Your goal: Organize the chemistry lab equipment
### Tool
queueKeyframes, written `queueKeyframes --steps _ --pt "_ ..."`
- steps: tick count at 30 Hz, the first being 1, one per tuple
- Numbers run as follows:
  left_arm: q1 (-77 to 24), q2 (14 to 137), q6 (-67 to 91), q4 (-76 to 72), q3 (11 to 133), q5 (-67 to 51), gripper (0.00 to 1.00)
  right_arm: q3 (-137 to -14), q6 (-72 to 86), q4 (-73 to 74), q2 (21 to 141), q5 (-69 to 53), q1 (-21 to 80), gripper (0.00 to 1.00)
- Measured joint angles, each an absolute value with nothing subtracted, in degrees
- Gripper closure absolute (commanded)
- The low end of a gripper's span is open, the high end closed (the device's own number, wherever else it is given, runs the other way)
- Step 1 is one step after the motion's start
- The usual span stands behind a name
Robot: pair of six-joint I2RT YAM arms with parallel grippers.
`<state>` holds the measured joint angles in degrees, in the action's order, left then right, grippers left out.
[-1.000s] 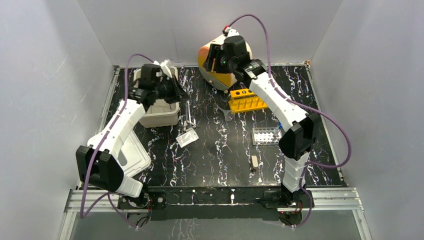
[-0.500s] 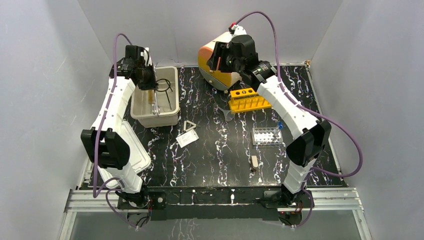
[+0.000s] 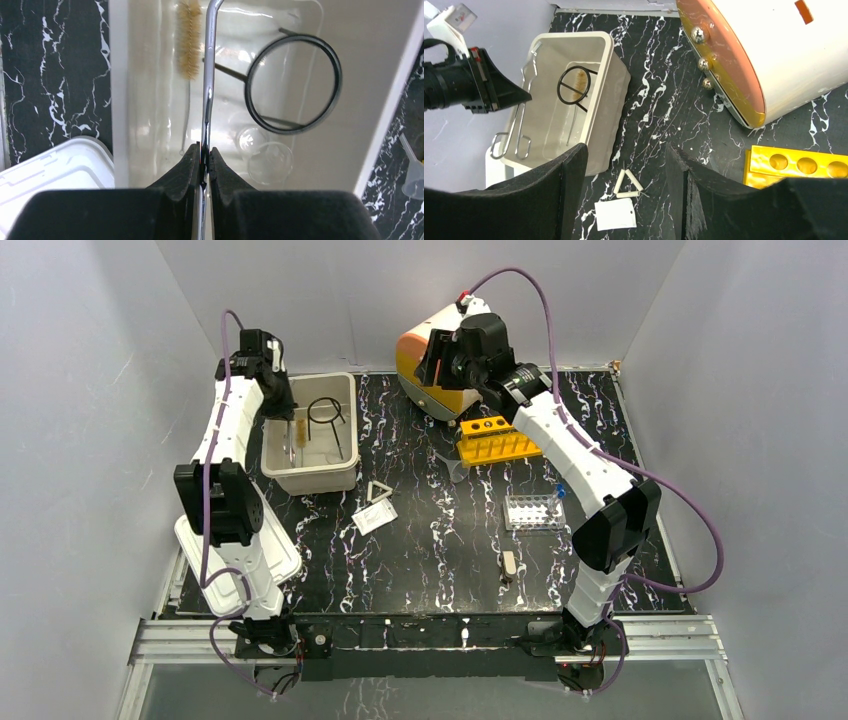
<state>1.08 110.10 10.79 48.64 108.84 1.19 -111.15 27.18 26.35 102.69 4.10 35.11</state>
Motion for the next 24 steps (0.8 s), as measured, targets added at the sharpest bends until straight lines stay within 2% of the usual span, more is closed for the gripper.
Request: queueKeyframes --steps 12,24 --pt "3.4 118.0 9.3 48.2 112.5 0.4 1.00 -109.9 25.2 27.0 102.7 3.7 35.1 0.34" --pt "3.4 120.6 8.3 42.7 108.1 -3.5 0.98 -107.6 24.9 26.9 102.7 2.5 35.1 0.34"
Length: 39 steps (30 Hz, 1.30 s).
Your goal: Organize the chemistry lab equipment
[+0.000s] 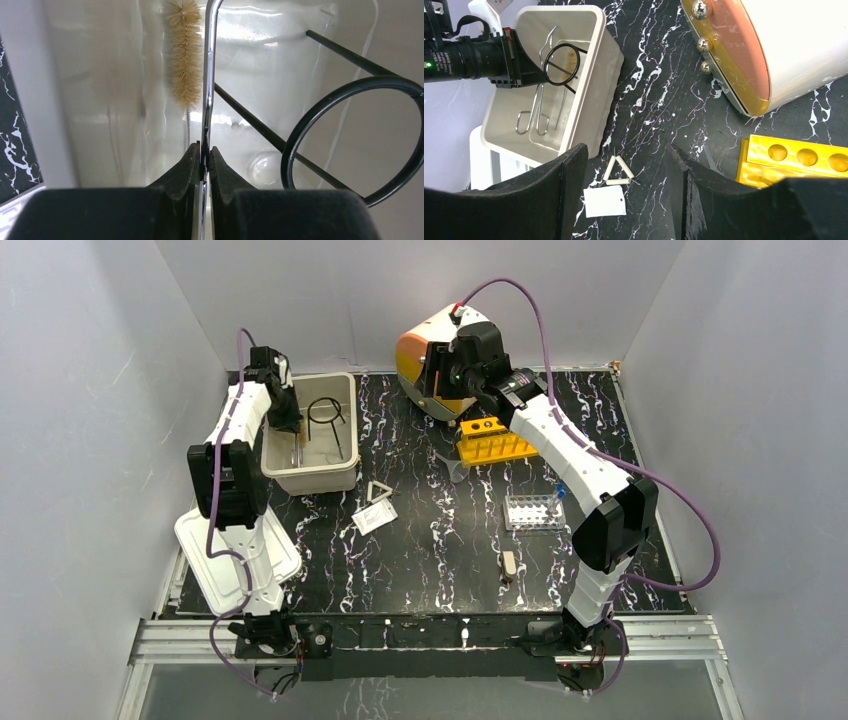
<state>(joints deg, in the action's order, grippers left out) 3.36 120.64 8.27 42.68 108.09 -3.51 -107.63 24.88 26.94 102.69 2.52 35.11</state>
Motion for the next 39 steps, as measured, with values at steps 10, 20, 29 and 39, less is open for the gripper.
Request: queueKeyframes --steps 10,20,29,39 --pt "3.4 121.4 7.6 41.8 108.0 -2.0 0.83 -106.7 25.5 26.9 102.7 1.5 35.1 0.36" --pt "3.4 121.3 8.1 42.3 109.4 -0.4 0.62 -106.2 26.4 26.8 102.7 1.2 35.1 0.36" --pt "3.4 110.0 11.7 41.5 105.5 -8.2 0.27 -103.6 23.7 26.4 102.7 4.6 38.0 0.31" --pt "3.2 86.4 17.5 33.6 92.9 -23.8 0.08 -93.5 15.6 27.0 102.7 16.0 44.1 0.25"
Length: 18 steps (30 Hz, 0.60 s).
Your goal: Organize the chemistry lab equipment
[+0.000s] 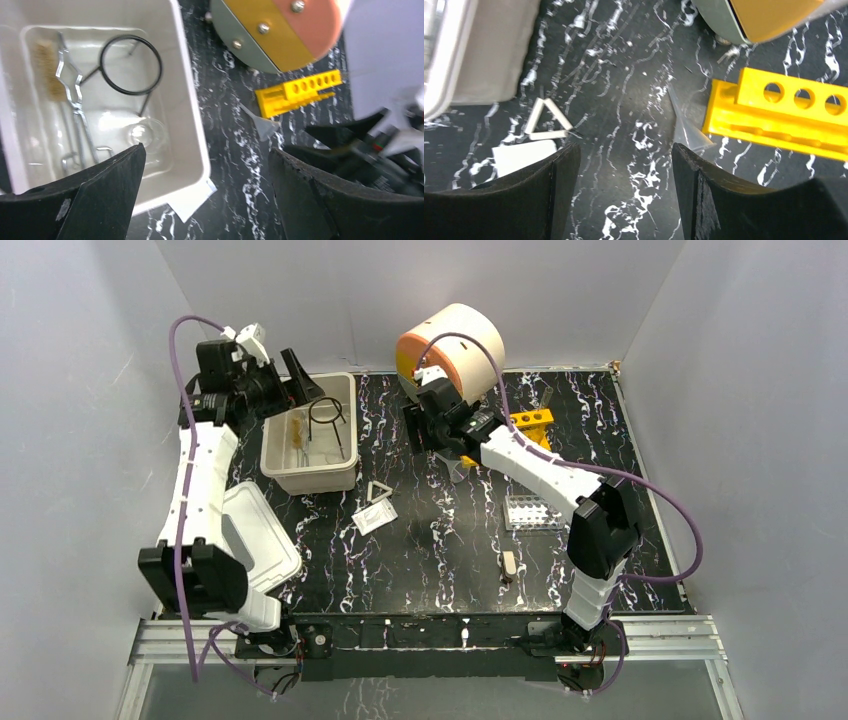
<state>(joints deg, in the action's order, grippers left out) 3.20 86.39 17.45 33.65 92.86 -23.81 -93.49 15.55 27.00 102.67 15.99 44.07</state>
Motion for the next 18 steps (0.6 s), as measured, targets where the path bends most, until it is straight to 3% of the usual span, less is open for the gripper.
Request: queueKeyframes --steps 8,18 --pt "1.4 79.6 21.0 28.6 83.2 -33.3 0.08 -86.3 21.1 28.5 102.6 24.7 44.3 0.30" --pt "-8.4 79.9 21.2 26.4 82.7 -35.0 0.08 -80.9 33.7 30.1 102.6 30.4 42.9 0.34"
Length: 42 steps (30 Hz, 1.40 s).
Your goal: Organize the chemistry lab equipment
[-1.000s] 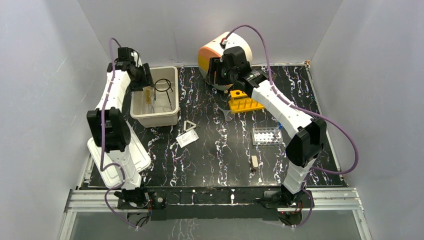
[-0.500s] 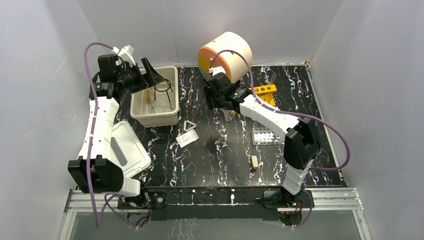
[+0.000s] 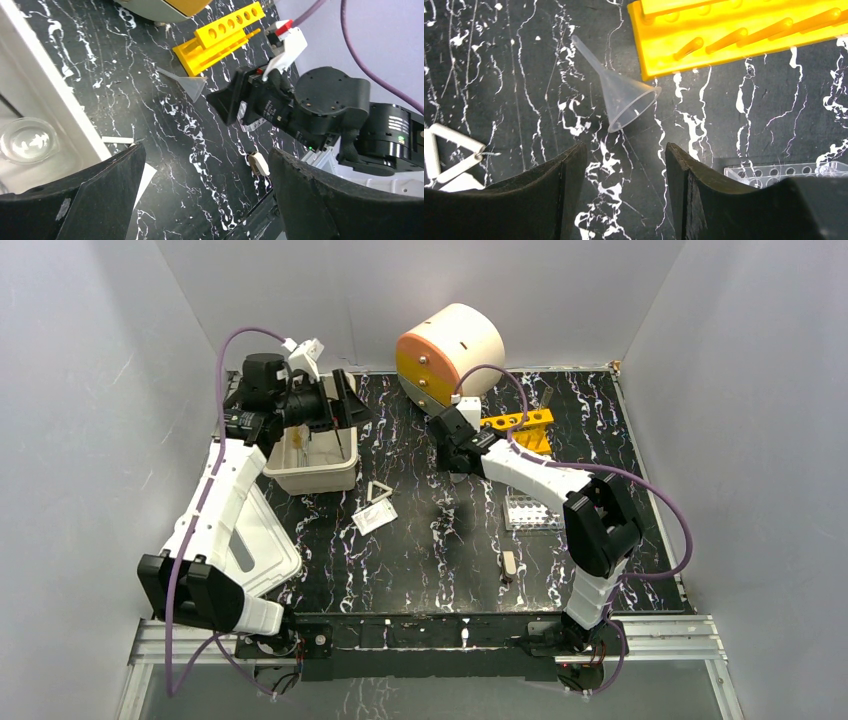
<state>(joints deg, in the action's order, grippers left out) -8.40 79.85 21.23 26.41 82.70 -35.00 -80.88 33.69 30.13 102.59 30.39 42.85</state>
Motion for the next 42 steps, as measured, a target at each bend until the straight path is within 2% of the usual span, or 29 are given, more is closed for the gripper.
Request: queueKeyframes --steps 12,27,36,42 --pt "-11.3 82.2 22.1 25.8 83.3 -30.3 0.08 -79.4 35.8 24.8 105.7 34.7 42.4 0.39" --pt "-11.6 83.3 22.1 25.9 85.1 -29.2 0.08 -79.3 33.6 18.5 110.1 34.7 42.4 0.65" --pt "-11.8 83.4 22.1 25.9 85.1 -29.1 0.08 -79.3 33.4 17.3 111.1 32.4 41.8 0.66" --pt "-11.8 83.4 22.1 25.9 85.1 -29.1 0.09 -79.3 34.3 17.3 111.1 31.1 40.9 0.83"
